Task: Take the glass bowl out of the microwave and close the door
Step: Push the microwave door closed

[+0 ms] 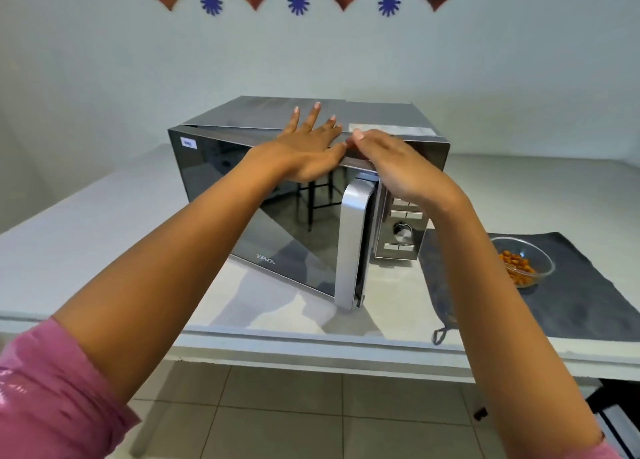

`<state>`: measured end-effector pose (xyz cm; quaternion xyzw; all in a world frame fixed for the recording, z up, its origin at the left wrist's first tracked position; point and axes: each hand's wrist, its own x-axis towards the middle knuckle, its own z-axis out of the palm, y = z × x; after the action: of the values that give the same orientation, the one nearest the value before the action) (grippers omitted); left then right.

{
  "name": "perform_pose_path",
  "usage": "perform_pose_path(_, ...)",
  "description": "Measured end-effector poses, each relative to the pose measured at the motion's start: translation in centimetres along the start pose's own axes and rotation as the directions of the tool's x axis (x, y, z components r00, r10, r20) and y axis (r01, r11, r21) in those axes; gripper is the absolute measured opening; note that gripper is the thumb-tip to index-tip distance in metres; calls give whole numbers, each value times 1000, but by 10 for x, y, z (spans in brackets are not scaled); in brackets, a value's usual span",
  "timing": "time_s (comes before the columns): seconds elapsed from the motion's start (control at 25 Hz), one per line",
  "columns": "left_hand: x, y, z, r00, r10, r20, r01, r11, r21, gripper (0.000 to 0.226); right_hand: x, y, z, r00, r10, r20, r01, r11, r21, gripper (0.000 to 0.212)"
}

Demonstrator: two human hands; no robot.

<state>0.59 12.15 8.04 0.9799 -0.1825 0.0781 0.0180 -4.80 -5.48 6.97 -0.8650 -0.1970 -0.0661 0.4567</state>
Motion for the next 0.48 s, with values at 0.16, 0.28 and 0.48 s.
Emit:
perform_pose_path(0.16, 20, -1, 3, 999, 34, 10, -34, 999, -9, 62, 23, 3, 6, 997, -16, 77, 41, 937, -348, 60)
perform_pose_path(0.28, 30, -1, 2, 999, 49, 22, -48, 997, -63, 62, 39, 7, 15, 990, 99, -96, -132, 890, -437, 89)
perform_pose_path(0.48, 49, -2, 4, 1000, 18, 23, -14, 990, -138, 59, 56, 25, 21, 958, 36, -285, -192, 816, -545, 91)
